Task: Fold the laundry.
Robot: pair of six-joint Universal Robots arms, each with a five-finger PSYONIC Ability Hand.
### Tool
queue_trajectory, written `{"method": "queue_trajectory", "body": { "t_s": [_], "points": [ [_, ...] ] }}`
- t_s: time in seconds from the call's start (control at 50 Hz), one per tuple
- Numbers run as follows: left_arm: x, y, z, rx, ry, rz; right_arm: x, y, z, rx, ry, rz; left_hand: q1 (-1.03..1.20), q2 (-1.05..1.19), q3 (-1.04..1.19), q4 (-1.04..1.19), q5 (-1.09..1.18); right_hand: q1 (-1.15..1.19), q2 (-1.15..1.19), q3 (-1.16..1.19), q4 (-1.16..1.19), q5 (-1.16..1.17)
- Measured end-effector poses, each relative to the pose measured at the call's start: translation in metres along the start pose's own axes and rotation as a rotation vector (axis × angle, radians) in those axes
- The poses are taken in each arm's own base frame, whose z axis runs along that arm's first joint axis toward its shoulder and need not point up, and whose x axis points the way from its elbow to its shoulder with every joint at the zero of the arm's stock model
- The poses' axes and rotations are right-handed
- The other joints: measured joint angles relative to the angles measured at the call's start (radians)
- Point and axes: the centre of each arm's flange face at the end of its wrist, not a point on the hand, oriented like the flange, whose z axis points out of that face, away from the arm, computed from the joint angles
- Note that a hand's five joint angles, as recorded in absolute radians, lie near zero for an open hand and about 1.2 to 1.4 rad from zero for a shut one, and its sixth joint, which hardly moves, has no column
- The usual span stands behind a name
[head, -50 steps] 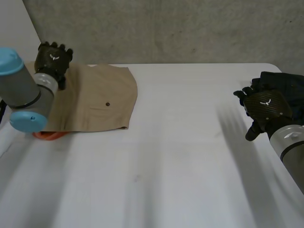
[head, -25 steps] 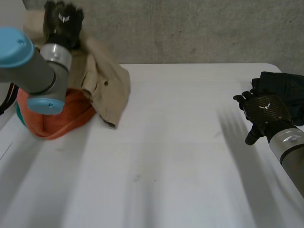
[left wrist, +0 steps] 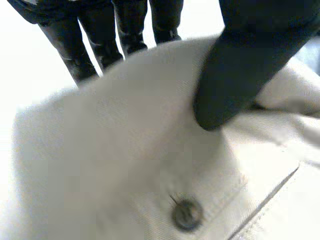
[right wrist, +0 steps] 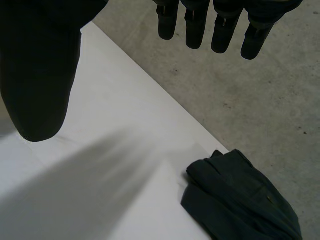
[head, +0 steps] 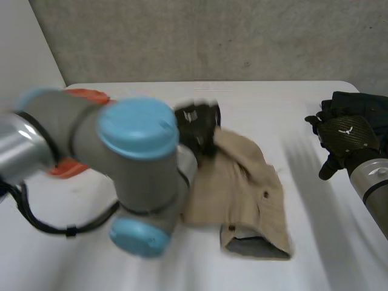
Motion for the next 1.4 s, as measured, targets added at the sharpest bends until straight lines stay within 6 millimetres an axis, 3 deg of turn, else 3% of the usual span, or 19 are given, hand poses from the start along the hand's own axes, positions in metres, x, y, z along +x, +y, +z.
{"method": "queue_trajectory", "body": {
  "t_s": [0.04,0.06,0.1,0.14,0.3,0.36,0.46,0.54,0.64,0.78,0.84,0.9,0.96,1.06,1.1,1.14,1.22,1.32,1.4],
  "points": [
    [0.003,0.019,-0.007,-0.085,0.007,0.007,0.002,0.001,0.001,-0.004,0.007,0.001,-0.345,-0.321,-0.294,-0.318,-0.309,0.0,0.0,0.0,0.0,0.0],
    [0.003,0.024,-0.01,-0.113,0.008,0.01,0.003,0.001,0.001,-0.005,0.009,0.002,-0.345,-0.321,-0.294,-0.318,-0.309,0.0,0.0,0.0,0.0,0.0],
    [0.003,0.026,-0.017,-0.147,0.01,0.013,0.004,0.002,0.001,-0.009,0.013,0.002,-0.611,-0.601,-0.593,-0.625,-0.616,0.0,0.0,0.0,0.0,0.0],
    [0.001,0.019,-0.024,-0.154,0.01,0.011,0.004,0.002,0.001,-0.015,0.014,0.002,-0.69,-0.696,-0.693,-0.721,-0.716,0.0,0.0,0.0,0.0,0.0],
    [-0.033,-0.044,-0.035,-0.008,-0.052,-0.005,0.0,-0.003,-0.013,-0.069,-0.024,0.028,-0.699,-0.727,-0.715,-0.744,-0.739,0.0,0.0,0.0,0.0,0.0],
    [-0.059,-0.072,-0.025,0.078,-0.067,0.036,-0.002,-0.009,-0.025,-0.108,-0.052,0.088,-0.699,-0.729,-0.715,-0.747,-0.739,0.0,0.0,0.0,0.0,0.0],
    [-0.088,-0.086,0.0,0.128,-0.012,0.163,-0.01,-0.013,-0.04,-0.166,-0.098,0.202,-0.699,-0.731,-0.716,-0.749,-0.743,0.0,0.0,0.0,0.0,0.0],
    [-0.105,-0.075,0.024,0.108,0.053,0.267,-0.02,-0.012,-0.05,-0.211,-0.137,0.279,-0.7,-0.734,-0.719,-0.751,-0.744,0.0,0.0,0.0,0.0,0.0],
    [-0.121,-0.024,0.06,-0.008,0.138,0.366,-0.049,0.003,-0.068,-0.278,-0.221,0.352,-0.714,-0.743,-0.735,-0.759,-0.747,0.0,0.0,0.0,0.0,0.0],
    [-0.107,0.038,0.074,-0.149,0.283,0.366,-0.072,0.026,-0.068,-0.307,-0.265,0.343,-0.714,-0.743,-0.735,-0.759,-0.747,0.0,0.0,0.0,0.0,0.0],
    [-0.097,0.047,0.072,-0.168,0.344,0.356,-0.073,0.026,-0.068,-0.308,-0.267,0.342,-0.593,-0.638,-0.636,-0.652,-0.641,0.004,0.005,0.005,0.006,0.005],
    [-0.079,0.053,0.065,-0.186,0.441,0.338,-0.082,0.031,-0.059,-0.284,-0.278,0.324,0.009,-0.072,-0.077,-0.109,-0.11,0.576,0.619,0.606,0.6,0.582],
    [-0.071,0.049,0.061,-0.185,0.464,0.331,-0.079,0.024,-0.046,-0.213,-0.25,0.306,0.193,0.205,0.188,0.187,0.159,0.864,0.946,0.911,0.931,0.884],
    [-0.072,0.026,0.059,-0.152,0.37,0.324,-0.066,0.0,-0.021,-0.041,-0.185,0.234,0.193,0.218,0.199,0.209,0.161,0.88,0.96,0.969,0.977,0.908],
    [-0.075,-0.002,0.053,-0.103,0.256,0.291,-0.054,-0.024,-0.004,0.084,-0.135,0.157,0.193,0.222,0.207,0.209,0.161,0.88,0.96,0.969,0.977,0.908],
    [-0.075,-0.015,0.046,-0.08,0.212,0.268,-0.046,-0.04,0.005,0.155,-0.106,0.109,0.193,0.222,0.207,0.209,0.161,0.88,0.96,0.969,0.977,0.911],
    [-0.065,-0.046,0.012,-0.026,0.142,0.194,-0.03,-0.08,0.03,0.316,-0.042,0.001,0.193,0.222,0.217,0.213,0.161,0.88,0.96,0.969,0.978,0.918],
    [-0.043,-0.043,-0.028,-0.032,0.176,0.166,-0.03,-0.096,0.064,0.401,-0.038,-0.044,0.193,0.225,0.218,0.213,0.161,0.881,0.96,0.969,0.98,0.918],
    [-0.028,-0.021,-0.049,-0.051,0.206,0.173,-0.04,-0.086,0.094,0.414,-0.072,-0.058,0.193,0.225,0.218,0.213,0.161,0.889,0.96,0.969,0.98,0.918]
  ]
}}
